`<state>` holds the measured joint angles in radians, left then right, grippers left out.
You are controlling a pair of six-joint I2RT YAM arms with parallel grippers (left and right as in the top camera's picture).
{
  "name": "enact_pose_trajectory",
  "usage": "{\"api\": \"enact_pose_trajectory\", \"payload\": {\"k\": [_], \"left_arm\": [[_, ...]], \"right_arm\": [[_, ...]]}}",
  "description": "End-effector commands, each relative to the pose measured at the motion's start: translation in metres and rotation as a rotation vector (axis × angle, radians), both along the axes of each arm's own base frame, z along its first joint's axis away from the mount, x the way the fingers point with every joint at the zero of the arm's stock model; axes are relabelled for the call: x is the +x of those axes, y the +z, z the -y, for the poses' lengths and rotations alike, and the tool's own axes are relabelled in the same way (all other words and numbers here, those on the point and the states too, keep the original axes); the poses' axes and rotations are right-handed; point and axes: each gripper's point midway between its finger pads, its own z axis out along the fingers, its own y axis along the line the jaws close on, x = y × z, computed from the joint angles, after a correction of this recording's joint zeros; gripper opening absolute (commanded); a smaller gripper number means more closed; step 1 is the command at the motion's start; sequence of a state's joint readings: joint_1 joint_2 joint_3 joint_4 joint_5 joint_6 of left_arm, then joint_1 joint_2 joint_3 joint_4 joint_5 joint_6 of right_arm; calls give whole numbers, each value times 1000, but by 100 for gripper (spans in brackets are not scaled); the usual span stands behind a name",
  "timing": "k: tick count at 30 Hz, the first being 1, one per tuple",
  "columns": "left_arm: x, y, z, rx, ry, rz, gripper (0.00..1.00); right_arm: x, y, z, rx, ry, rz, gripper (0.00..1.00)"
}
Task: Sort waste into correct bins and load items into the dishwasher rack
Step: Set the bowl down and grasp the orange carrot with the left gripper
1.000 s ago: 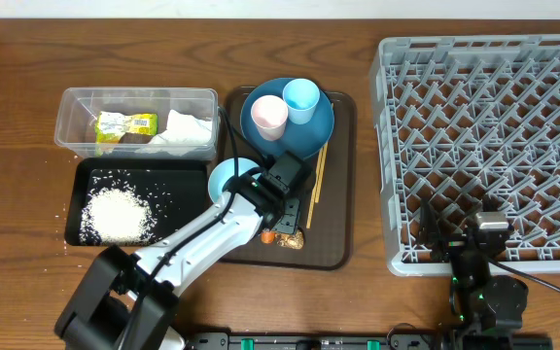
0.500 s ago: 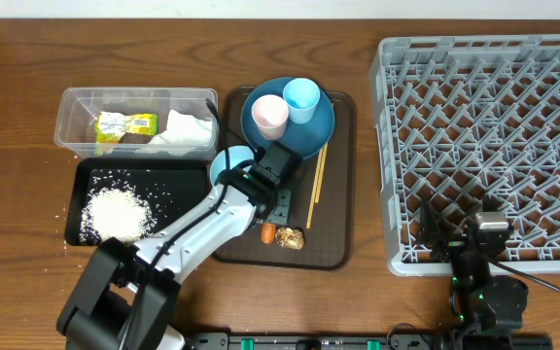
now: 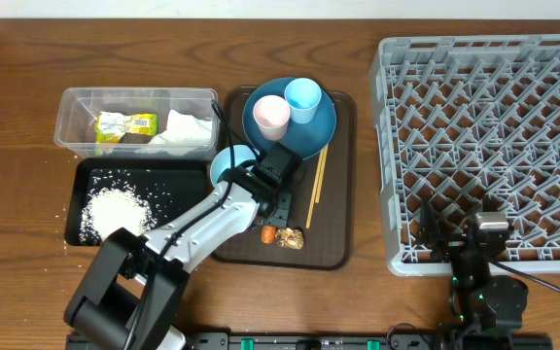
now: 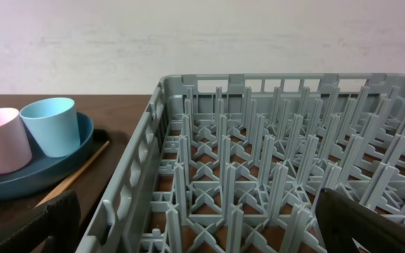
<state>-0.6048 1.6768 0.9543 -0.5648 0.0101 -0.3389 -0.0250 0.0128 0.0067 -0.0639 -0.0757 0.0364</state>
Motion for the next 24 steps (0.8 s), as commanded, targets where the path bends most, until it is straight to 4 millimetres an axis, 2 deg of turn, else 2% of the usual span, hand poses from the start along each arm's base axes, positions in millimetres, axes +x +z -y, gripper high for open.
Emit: {"api": "enact_pose_trajectory", "payload": {"k": [1, 24], "left_arm": [[2, 7, 8, -35, -18, -15, 58], [-4, 6, 9, -48, -21, -44, 58]], "right_arm": [[0, -1, -1, -15, 4, -2, 99], [0, -1, -1, -15, 4, -2, 99]]}}
